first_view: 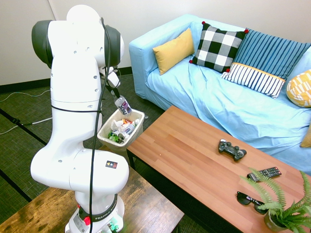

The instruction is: Throw the bottle in the trash bin

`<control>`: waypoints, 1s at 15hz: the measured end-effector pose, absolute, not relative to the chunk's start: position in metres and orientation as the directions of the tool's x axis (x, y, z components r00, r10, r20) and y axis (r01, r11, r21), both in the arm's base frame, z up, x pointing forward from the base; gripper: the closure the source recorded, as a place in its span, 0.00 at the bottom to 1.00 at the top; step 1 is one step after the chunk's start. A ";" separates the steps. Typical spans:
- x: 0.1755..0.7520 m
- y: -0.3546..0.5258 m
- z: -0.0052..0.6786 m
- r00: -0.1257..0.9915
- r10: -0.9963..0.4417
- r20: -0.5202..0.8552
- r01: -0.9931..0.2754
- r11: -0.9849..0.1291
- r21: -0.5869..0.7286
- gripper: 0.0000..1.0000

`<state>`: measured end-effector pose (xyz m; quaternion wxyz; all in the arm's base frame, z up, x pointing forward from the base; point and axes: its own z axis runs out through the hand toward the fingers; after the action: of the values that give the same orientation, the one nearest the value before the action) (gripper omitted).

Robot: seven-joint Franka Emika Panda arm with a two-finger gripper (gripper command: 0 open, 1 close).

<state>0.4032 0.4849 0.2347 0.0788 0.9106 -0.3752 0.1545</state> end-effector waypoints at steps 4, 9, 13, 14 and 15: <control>0.403 0.514 0.196 0.683 -0.645 0.342 -0.698 -0.715 0.046 0.00; 0.421 0.521 0.196 0.654 -0.675 0.342 -0.725 -0.689 0.027 0.00; 0.430 0.515 0.197 0.635 -0.691 0.345 -0.741 -0.671 0.020 0.00; 0.432 0.514 0.197 0.632 -0.693 0.346 -0.743 -0.669 0.016 0.00; 0.433 0.514 0.198 0.630 -0.695 0.346 -0.744 -0.668 0.013 0.00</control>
<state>0.4329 0.5138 0.1979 0.0774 0.8995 -0.4000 0.1580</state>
